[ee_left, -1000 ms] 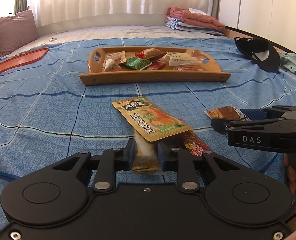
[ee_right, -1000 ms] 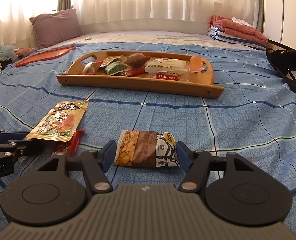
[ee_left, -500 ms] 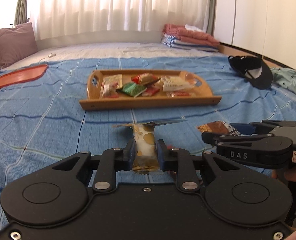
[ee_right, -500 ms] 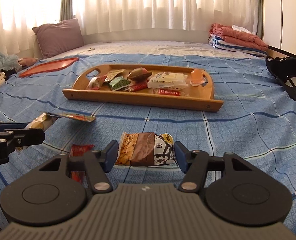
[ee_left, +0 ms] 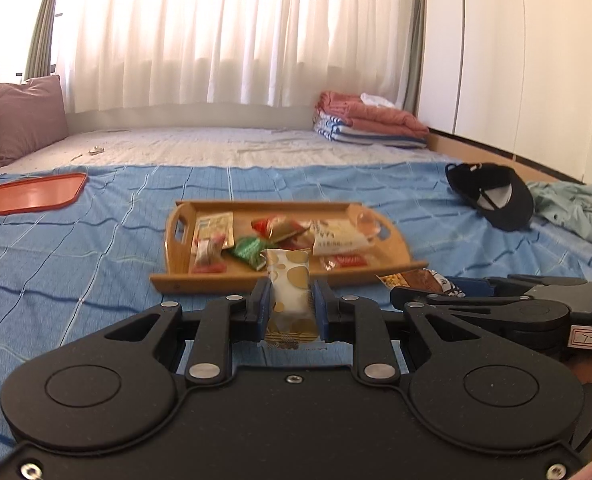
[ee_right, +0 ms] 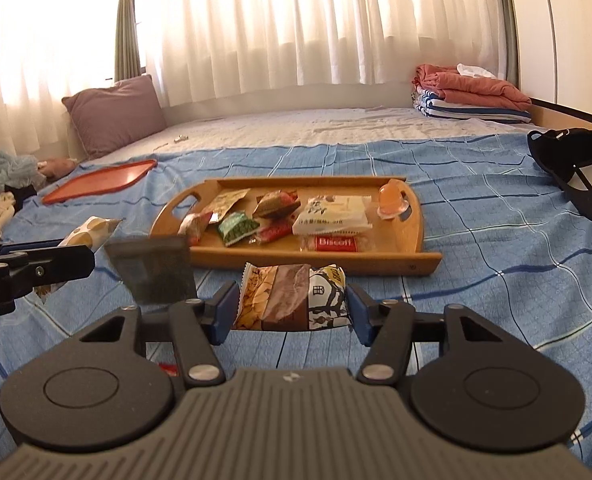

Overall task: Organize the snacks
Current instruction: 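Lift both bags and carry them over the wooden tray, then lower both bags into the tray and open both grippers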

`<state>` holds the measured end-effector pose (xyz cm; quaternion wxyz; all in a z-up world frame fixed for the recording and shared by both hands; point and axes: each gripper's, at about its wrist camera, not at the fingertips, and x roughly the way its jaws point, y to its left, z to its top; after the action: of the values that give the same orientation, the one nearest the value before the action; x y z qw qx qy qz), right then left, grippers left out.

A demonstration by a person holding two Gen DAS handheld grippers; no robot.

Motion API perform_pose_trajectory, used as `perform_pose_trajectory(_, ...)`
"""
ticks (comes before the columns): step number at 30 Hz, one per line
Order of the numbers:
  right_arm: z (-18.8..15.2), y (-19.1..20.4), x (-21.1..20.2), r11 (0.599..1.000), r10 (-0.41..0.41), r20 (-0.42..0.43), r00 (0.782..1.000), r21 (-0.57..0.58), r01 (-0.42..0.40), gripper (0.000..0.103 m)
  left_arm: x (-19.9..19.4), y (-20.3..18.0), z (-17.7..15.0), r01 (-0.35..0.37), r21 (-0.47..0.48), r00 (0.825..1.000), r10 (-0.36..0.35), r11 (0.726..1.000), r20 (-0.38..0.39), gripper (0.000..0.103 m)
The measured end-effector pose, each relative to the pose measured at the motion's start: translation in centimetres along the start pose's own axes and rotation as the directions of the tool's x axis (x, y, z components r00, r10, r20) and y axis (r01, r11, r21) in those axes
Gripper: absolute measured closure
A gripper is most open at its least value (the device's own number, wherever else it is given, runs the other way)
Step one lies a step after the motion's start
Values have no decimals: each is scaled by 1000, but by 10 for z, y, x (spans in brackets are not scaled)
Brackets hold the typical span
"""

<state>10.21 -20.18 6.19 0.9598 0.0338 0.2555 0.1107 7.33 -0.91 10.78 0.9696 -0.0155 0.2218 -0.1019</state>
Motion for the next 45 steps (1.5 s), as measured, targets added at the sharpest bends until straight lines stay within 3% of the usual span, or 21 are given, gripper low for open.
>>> perform_pose_trajectory(10,25,-4,11,1000,-3,33,999,8,3,43,14,7,23,2,9,1000,-2,1000,28,81)
perform_pose_trajectory(18,51,-11,44,999,14,2,1000,32,-14,44,71,40,51,-18,-34,1000,18,999,-6,81)
perform_pose_trajectory(29,113,-37,118,995,15,-42,999,94,-11,44,170,71,107,-24,-68,999,21,997,-40,81)
perform_pose_trajectory(39,132,-57,213,989,-12,-158,987,146,36,44,272,80,99,-11,-77,994,3,997,-109,81)
perform_pose_trajectory(45,133,-56,258,987,-28,-211,977,150,60,44,314,86,87,-10,-102,989,-5,995,-148,81)
